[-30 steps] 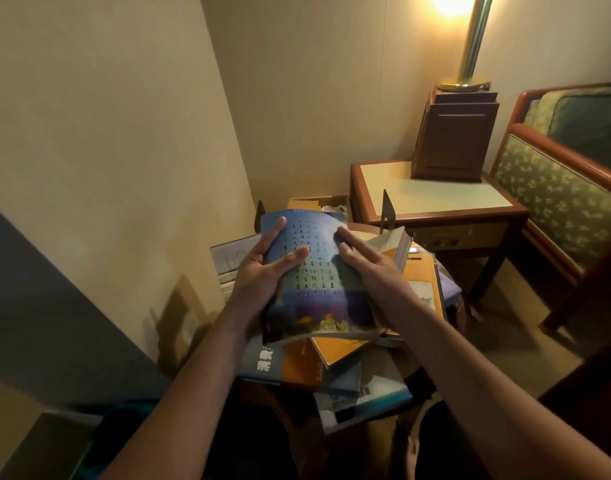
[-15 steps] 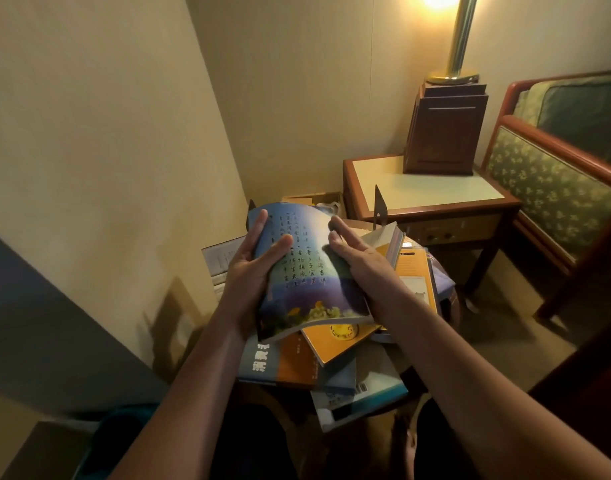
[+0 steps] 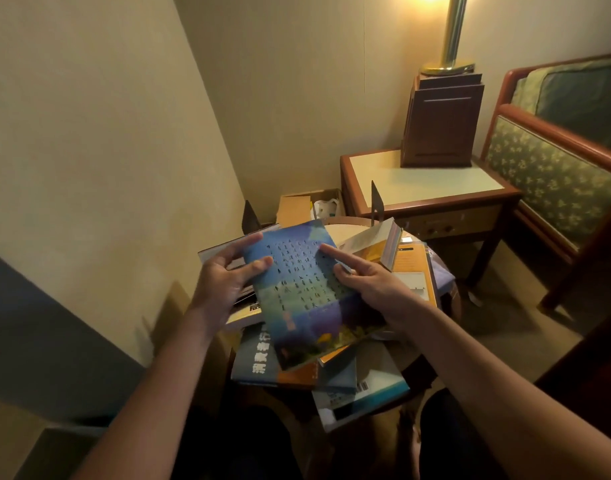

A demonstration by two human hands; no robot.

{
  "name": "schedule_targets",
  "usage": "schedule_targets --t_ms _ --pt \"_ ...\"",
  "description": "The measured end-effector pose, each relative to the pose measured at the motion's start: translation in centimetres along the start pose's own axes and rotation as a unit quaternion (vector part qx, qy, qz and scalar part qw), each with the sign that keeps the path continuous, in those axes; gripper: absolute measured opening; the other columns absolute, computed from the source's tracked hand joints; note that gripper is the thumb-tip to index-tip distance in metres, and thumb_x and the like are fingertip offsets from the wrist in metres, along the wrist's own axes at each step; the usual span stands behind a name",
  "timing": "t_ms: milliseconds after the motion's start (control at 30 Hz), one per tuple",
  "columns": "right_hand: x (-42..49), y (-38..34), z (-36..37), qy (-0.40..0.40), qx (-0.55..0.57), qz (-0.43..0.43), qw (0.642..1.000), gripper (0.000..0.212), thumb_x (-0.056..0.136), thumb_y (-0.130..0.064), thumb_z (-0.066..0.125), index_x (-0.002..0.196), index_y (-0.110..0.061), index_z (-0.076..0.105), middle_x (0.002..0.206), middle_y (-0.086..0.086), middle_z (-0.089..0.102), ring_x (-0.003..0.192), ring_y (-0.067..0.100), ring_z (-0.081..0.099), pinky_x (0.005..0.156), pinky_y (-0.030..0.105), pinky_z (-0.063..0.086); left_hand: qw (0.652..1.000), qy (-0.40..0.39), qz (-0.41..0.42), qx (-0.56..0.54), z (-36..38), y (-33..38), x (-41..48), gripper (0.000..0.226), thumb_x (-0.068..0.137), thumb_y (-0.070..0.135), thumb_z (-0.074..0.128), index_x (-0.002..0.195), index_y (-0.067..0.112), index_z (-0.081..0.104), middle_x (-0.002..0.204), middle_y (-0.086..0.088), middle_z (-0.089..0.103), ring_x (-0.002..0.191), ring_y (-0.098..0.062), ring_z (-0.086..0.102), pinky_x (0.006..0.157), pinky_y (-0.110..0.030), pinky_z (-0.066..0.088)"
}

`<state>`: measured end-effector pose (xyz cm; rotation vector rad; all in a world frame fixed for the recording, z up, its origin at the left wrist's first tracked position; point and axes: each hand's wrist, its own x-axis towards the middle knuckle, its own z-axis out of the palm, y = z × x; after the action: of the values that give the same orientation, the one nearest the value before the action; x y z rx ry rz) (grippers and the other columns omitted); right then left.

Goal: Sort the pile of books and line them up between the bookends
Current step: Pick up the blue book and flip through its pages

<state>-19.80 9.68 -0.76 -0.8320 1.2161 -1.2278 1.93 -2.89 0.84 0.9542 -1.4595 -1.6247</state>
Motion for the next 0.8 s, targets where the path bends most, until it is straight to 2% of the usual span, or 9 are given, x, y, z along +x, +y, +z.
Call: schedule_targets --t_ms 67,133,233,333,500,567,633,733,800 --pt "0.1 -0.1 -0.7 -0.012 -0.049 -0.013 0.999 0.034 0.103 -0.029 0.051 0.133 -0.040 0.063 0.127 -0.010 0.054 0.107 0.018 0.064 0.073 0.023 0.058 0.997 -0.052 -0.049 0.026 -1.8 1.7 0.6 0.054 0.063 0.026 0.091 0.114 0.021 0.074 0.136 -0.015 0.055 0.114 -0.034 0.064 0.081 -0.039 0.060" --pt "0.4 -0.2 -1.1 -0.036 -0.086 -0.034 0.995 0.035 0.103 -0.029 0.051 0.134 -0.038 0.062 0.127 -0.010 0.056 0.103 0.014 0.067 0.077 0.024 0.058 0.979 -0.122 -0.108 0.119 -2.8 3.4 1.1 0.062 0.055 0.032 0.096 0.113 0.020 0.076 0.132 -0.011 0.058 0.115 -0.032 0.062 0.079 -0.038 0.060" --pt "1.1 -0.1 -0.9 -0.082 -0.148 -0.057 0.984 0.038 0.103 -0.028 0.050 0.138 -0.041 0.056 0.129 -0.010 0.055 0.100 0.003 0.068 0.080 0.024 0.058 0.941 -0.198 -0.171 0.215 -2.7 5.0 2.0 0.045 0.073 0.023 0.085 0.117 0.026 0.075 0.137 -0.010 0.053 0.119 -0.035 0.056 0.089 -0.044 0.057" --pt "2.6 0.4 -0.4 -0.114 -0.193 -0.071 0.972 0.041 0.101 -0.037 0.051 0.140 -0.051 0.051 0.134 -0.008 0.052 0.110 0.009 0.065 0.087 0.030 0.058 0.917 -0.227 -0.190 0.269 -2.2 5.7 2.5 0.049 0.074 0.033 0.080 0.122 0.035 0.072 0.139 -0.007 0.053 0.123 -0.039 0.055 0.102 -0.056 0.049" --pt "5.1 0.8 0.5 -0.094 -0.243 -0.115 0.959 0.051 0.103 -0.034 0.051 0.150 -0.048 0.036 0.134 -0.023 0.049 0.101 -0.015 0.058 0.074 0.010 0.052 0.930 -0.166 -0.150 0.293 -2.9 6.8 2.7 0.060 0.060 0.046 0.090 0.117 0.032 0.075 0.131 -0.007 0.063 0.111 -0.036 0.066 0.085 -0.045 0.061" --pt "6.6 1.5 0.7 -0.066 -0.251 -0.140 0.956 0.055 0.102 -0.034 0.053 0.151 -0.046 0.034 0.146 -0.013 0.048 0.121 -0.002 0.051 0.082 0.015 0.055 0.936 -0.131 -0.114 0.306 -3.3 7.6 3.1 0.040 0.074 0.036 0.084 0.113 0.032 0.077 0.126 -0.006 0.068 0.109 -0.034 0.068 0.090 -0.047 0.059" --pt "8.2 2.5 0.7 -0.028 -0.229 -0.136 0.964 0.055 0.101 -0.034 0.054 0.152 -0.041 0.034 0.142 -0.003 0.055 0.127 0.015 0.054 0.089 0.030 0.059 0.936 -0.086 -0.065 0.334 -3.8 8.7 4.0 0.027 0.088 0.019 0.071 0.111 0.032 0.078 0.120 0.001 0.072 0.109 -0.028 0.069 0.096 -0.047 0.056" --pt "10.5 3.8 0.6 0.047 -0.254 -0.131 0.957 0.053 0.102 -0.028 0.055 0.152 -0.034 0.038 0.134 -0.001 0.061 0.110 0.008 0.062 0.078 0.015 0.054 0.935 -0.020 -0.007 0.355 -4.7 10.7 5.7 0.027 0.095 0.012 0.064 0.111 0.029 0.077 0.115 0.008 0.074 0.104 -0.018 0.068 0.093 -0.035 0.055" --pt "12.3 4.3 0.4 0.073 -0.294 -0.125 0.945 0.054 0.101 -0.028 0.057 0.152 -0.032 0.040 0.137 0.000 0.061 0.116 0.013 0.061 0.083 0.017 0.049 0.935 0.019 0.026 0.352 -5.4 12.0 7.0 0.027 0.096 0.011 0.063 0.111 0.029 0.076 0.114 0.008 0.073 0.094 -0.011 0.066 0.086 -0.027 0.054"
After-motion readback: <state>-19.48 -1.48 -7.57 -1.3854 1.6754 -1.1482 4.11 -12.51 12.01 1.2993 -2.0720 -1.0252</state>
